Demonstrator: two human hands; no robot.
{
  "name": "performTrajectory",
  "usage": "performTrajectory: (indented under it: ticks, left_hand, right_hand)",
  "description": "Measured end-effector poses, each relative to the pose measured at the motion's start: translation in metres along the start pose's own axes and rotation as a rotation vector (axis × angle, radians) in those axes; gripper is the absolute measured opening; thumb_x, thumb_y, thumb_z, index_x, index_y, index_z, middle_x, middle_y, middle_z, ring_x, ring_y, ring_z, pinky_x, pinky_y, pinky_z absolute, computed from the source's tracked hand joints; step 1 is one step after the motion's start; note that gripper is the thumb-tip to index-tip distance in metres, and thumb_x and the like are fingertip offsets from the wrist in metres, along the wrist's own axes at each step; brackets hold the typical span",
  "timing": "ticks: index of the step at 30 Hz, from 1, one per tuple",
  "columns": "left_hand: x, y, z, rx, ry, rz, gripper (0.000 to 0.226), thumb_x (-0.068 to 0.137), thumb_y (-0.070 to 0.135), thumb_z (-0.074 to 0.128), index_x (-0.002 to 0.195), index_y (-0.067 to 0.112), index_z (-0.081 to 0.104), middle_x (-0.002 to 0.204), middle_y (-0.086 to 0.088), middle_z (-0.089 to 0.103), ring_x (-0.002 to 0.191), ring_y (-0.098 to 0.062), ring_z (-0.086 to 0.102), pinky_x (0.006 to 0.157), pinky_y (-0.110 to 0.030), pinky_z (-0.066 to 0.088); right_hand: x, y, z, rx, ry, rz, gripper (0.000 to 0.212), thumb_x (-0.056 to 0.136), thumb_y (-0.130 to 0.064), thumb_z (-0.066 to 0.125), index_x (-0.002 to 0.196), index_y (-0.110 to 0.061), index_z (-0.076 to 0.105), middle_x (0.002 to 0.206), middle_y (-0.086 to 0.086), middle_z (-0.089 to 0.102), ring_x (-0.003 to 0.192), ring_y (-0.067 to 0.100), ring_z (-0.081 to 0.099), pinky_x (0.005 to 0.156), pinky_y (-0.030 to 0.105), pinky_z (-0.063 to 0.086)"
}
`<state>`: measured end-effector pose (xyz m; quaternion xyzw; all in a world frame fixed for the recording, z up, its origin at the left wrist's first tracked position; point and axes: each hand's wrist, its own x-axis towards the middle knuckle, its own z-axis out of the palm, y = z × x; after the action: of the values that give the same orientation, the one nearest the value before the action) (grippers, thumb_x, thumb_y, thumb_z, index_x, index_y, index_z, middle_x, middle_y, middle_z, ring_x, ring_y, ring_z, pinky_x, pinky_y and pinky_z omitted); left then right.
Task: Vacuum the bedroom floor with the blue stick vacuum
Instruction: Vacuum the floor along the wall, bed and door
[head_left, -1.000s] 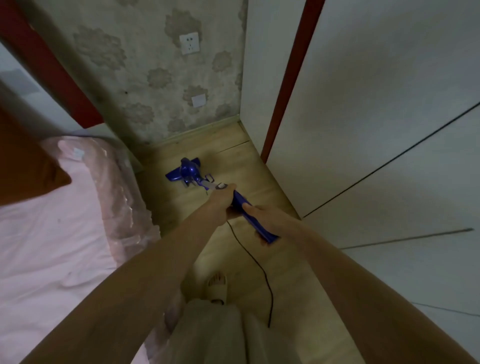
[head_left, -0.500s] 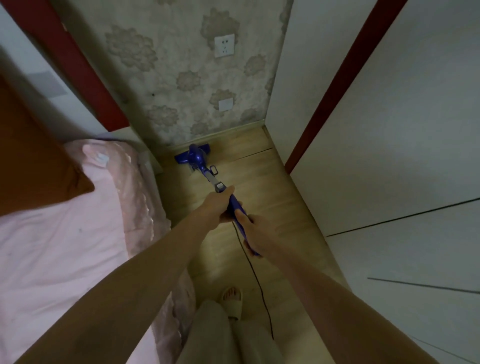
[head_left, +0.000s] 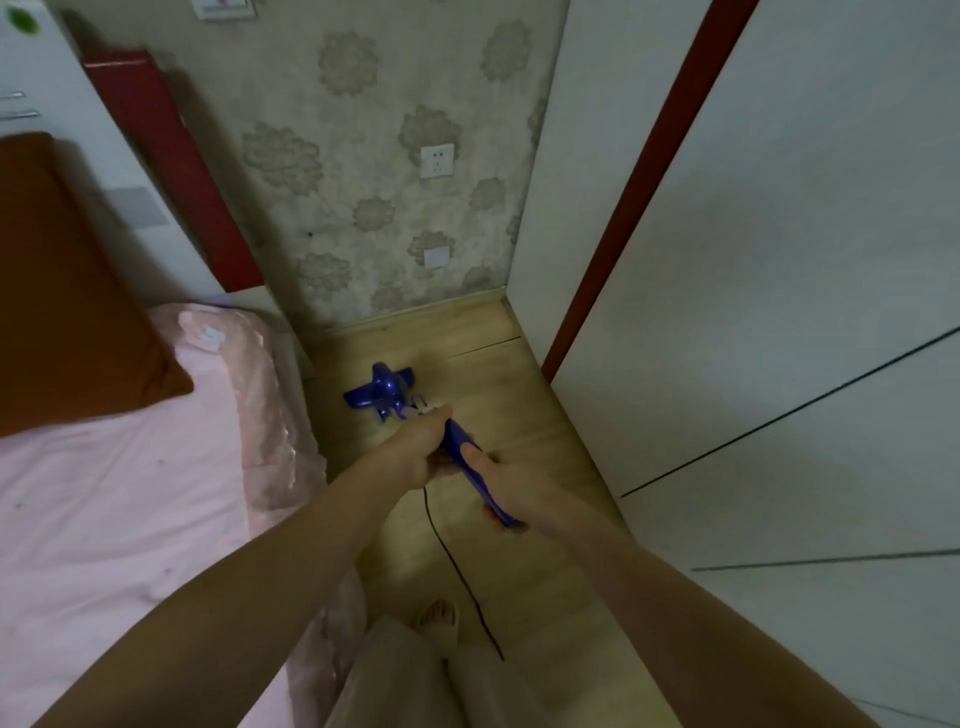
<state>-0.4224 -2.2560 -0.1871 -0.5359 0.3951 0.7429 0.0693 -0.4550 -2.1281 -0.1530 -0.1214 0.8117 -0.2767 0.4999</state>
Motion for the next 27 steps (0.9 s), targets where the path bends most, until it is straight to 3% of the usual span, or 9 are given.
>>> performTrajectory:
  ticks: [2,5,7,11,15,18,21,27]
  left_hand:
    - [-0.02,-0.015,0.011,-0.003,-0.014,-0.009,0.019,0.101,0.026,0.049,0.097,0.007,0.049,0.085,-0.011,0.062,0.075,-0.022,0.061,0.078,-0.039,0.052]
    - [-0.047,-0.041,0.03,-0.008,-0.049,-0.032,0.022,0.101,0.026,0.047,0.109,0.005,0.048,0.093,-0.013,0.061,0.076,-0.023,0.061,0.067,-0.037,0.052]
    - [-0.063,-0.06,0.04,-0.014,-0.089,-0.043,0.024,0.102,0.025,0.044,0.111,0.003,0.049,0.091,-0.013,0.06,0.076,-0.023,0.061,0.068,-0.038,0.051]
    - [-0.097,-0.095,0.062,-0.039,-0.149,-0.05,0.026,0.103,0.024,0.042,0.107,0.0,0.05,0.087,-0.016,0.061,0.076,-0.024,0.062,0.069,-0.037,0.051]
    - [-0.126,-0.127,0.086,-0.125,-0.183,-0.068,0.025,0.102,0.024,0.044,0.096,0.001,0.051,0.088,-0.017,0.061,0.077,-0.025,0.062,0.068,-0.036,0.052]
    - [-0.137,-0.145,0.104,-0.182,-0.242,-0.095,0.029,0.102,0.025,0.045,0.111,-0.002,0.051,0.089,-0.019,0.063,0.077,-0.026,0.064,0.054,-0.037,0.055]
    - [-0.141,-0.157,0.118,-0.209,-0.293,-0.102,0.038,0.102,0.026,0.044,0.127,-0.001,0.046,0.086,-0.019,0.065,0.076,-0.026,0.065,0.045,-0.032,0.056]
    - [-0.124,-0.168,0.135,-0.149,-0.262,-0.105,0.037,0.102,0.023,0.044,0.132,0.001,0.041,0.086,-0.019,0.063,0.072,-0.027,0.065,0.049,-0.038,0.057]
  right_hand:
    - [-0.02,0.015,-0.009,-0.048,-0.011,0.008,0.049,0.099,-0.059,0.03,0.11,-0.016,0.051,0.07,-0.001,0.056,0.047,0.006,0.051,0.044,0.018,0.041]
    - [-0.053,0.04,-0.022,-0.078,-0.027,0.004,0.052,0.099,-0.06,0.031,0.115,-0.015,0.052,0.07,0.001,0.057,0.05,0.009,0.053,0.05,0.021,0.044]
    - [-0.075,0.055,-0.03,-0.107,-0.021,-0.007,0.052,0.099,-0.059,0.031,0.11,-0.014,0.053,0.066,0.0,0.056,0.048,0.009,0.052,0.048,0.02,0.043]
    - [-0.117,0.084,-0.043,-0.252,0.013,0.007,0.052,0.098,-0.061,0.028,0.1,-0.016,0.052,0.064,-0.001,0.056,0.04,0.004,0.051,0.039,0.014,0.04]
    - [-0.148,0.109,-0.062,-0.326,0.001,-0.004,0.059,0.098,-0.061,0.029,0.103,-0.008,0.054,0.067,0.004,0.058,0.038,0.006,0.053,0.043,0.017,0.043]
    - [-0.164,0.126,-0.081,-0.366,-0.012,0.007,0.061,0.097,-0.063,0.029,0.103,-0.008,0.055,0.071,0.007,0.061,0.052,0.015,0.056,0.055,0.024,0.048]
    - [-0.172,0.14,-0.093,-0.425,-0.009,0.006,0.06,0.096,-0.064,0.029,0.097,-0.01,0.055,0.068,0.004,0.061,0.052,0.014,0.055,0.051,0.022,0.047]
    - [-0.164,0.167,-0.094,-0.392,0.049,-0.032,0.055,0.098,-0.06,0.031,0.085,-0.012,0.053,0.064,0.003,0.057,0.044,0.011,0.052,0.043,0.018,0.043]
